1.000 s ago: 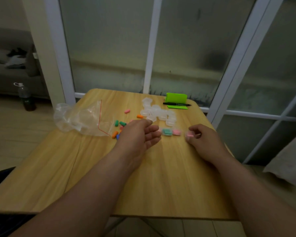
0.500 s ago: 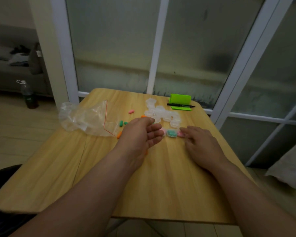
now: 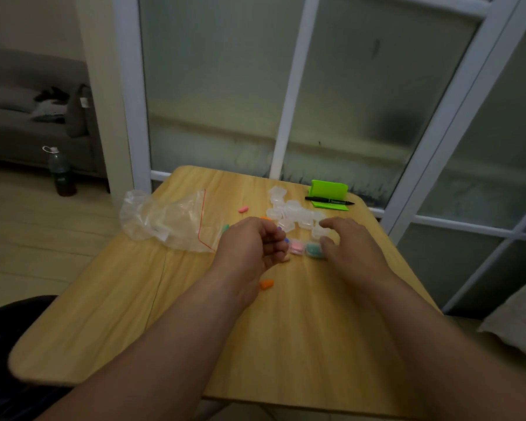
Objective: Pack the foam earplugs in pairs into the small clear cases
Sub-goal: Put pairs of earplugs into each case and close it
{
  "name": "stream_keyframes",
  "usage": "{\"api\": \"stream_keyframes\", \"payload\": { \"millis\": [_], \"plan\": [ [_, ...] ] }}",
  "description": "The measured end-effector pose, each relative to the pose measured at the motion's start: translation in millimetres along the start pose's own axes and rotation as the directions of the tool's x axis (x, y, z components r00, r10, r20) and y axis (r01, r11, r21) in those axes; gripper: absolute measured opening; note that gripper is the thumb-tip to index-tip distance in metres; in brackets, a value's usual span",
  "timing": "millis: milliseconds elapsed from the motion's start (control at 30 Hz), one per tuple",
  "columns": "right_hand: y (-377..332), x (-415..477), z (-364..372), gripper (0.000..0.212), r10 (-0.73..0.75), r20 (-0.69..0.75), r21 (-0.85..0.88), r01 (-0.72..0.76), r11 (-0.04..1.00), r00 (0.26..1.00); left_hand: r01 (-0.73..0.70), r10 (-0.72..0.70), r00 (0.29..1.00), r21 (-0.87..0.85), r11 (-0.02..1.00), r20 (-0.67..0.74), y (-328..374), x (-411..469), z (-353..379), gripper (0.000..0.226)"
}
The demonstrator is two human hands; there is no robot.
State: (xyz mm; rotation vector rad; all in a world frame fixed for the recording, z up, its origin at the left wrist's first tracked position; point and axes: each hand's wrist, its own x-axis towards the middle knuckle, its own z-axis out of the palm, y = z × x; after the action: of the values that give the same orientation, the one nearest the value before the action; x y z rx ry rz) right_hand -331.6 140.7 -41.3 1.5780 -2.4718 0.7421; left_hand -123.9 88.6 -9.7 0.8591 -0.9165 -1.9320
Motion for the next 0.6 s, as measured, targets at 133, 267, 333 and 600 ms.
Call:
{"api": "stream_keyframes", "payload": {
  "millis": [133, 267, 333, 600],
  "plan": [
    [-18, 37, 6, 0.045, 0.015, 0.008, -0.043, -0.014, 0.999, 1.0, 0.028, -0.029, 0.999, -0.042, 0.999, -0.025, 4, 5, -3, 0.027],
    [-36, 63, 14, 0.056, 0.026, -0.002, -0.089, -0.026, 0.996, 1.0, 0.041, -0.043, 0.999, -0.048, 0.998, -0.025, 9, 9, -8, 0.025],
    [-43, 71, 19, 0.061, 0.033, 0.005, -0.111, -0.032, 0.993, 0.999, 0.044, -0.044, 0.999, -0.039, 0.998, -0.02, 12, 9, -9, 0.023],
    [-53, 75, 25, 0.046, 0.054, -0.009, -0.097, -0.054, 0.994, 0.999, 0.059, -0.06, 0.998, -0.026, 0.998, -0.005, 14, 8, -12, 0.018]
  ]
}}
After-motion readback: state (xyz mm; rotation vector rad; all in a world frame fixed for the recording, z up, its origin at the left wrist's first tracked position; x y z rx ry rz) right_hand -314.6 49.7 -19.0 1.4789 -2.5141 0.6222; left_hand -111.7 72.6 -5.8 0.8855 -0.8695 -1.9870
